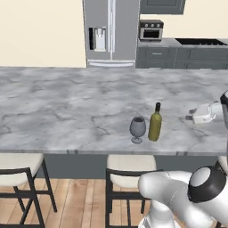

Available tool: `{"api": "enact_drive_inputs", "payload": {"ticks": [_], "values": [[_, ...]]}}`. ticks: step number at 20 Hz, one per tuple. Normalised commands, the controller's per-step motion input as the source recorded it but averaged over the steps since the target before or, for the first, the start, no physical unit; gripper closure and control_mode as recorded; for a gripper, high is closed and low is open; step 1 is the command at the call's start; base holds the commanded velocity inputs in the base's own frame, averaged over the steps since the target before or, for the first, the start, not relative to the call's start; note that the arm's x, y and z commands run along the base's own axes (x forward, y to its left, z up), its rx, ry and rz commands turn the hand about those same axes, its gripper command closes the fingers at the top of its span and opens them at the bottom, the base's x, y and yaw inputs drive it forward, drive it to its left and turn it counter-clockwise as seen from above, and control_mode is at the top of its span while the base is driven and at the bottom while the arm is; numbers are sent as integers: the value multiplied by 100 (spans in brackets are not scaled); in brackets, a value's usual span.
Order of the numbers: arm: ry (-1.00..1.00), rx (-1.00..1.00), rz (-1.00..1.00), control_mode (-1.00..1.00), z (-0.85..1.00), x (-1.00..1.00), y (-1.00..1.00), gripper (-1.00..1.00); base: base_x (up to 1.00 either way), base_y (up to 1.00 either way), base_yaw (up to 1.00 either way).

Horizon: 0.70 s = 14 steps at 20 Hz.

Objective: There is a wine glass and glass cup on the dining counter. Place the wine bottle next to the wine glass and the juice bottle next to the glass cup.

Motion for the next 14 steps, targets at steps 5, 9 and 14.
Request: {"api": "enact_drive_inputs", "payload": {"ticks": [5,9,14], "values": [[13,-11,-8,-100,20,-63,8,-100,0,0,0],[1,-13,0,-100,14,-69,12,-100,0,0,0],[0,-10,0,-100,13,-53,17,-100,0,0,0]]}}
